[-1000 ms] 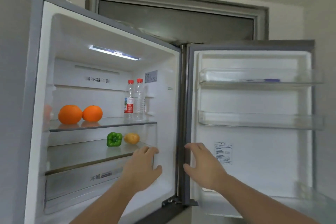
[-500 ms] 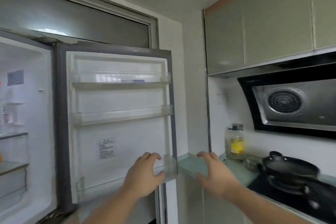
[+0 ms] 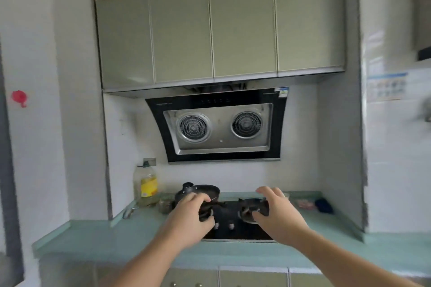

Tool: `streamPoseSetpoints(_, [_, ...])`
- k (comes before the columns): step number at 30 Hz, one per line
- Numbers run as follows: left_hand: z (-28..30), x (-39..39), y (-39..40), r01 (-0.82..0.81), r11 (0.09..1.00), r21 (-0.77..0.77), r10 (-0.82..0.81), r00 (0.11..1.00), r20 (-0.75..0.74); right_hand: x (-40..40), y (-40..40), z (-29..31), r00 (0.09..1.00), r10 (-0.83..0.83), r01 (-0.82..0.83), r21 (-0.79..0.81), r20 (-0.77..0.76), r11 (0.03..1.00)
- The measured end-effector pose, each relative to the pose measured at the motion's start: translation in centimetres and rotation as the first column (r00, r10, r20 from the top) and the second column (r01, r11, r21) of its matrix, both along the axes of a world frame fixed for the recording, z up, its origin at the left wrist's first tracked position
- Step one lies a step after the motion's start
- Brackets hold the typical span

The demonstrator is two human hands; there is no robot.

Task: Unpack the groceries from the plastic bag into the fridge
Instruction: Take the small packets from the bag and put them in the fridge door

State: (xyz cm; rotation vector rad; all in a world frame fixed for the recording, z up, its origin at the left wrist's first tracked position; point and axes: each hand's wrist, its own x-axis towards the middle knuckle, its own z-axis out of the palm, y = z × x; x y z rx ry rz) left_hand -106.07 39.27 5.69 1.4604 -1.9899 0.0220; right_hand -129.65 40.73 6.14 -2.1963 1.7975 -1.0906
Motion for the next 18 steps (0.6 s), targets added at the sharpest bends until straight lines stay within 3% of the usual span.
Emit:
streamPoseSetpoints(5, [-0.3,-7.7,-3.4,0.254,0.967,-0.016,-0.254,0.967,-0.034,-6.5,2.4,0.5,0.964,-0.262,0.262,0.019,0.048,0.965])
streamPoseSetpoints(9, [-2.0,-13.3,-4.4,0.433,0.901,0.009,-0.432,0.901,-0.046,-10.8,5.9,0.0,0.883,-0.469,0.468,0.052,0.02,0.882])
streamPoseSetpoints(18, [-3.7,-25.8,-0.5,0.694,0.72,0.019,-0.689,0.717,-0.106,-18.4,15.8,-1.8,0.686,-0.727,0.727,0.052,-0.024,0.685])
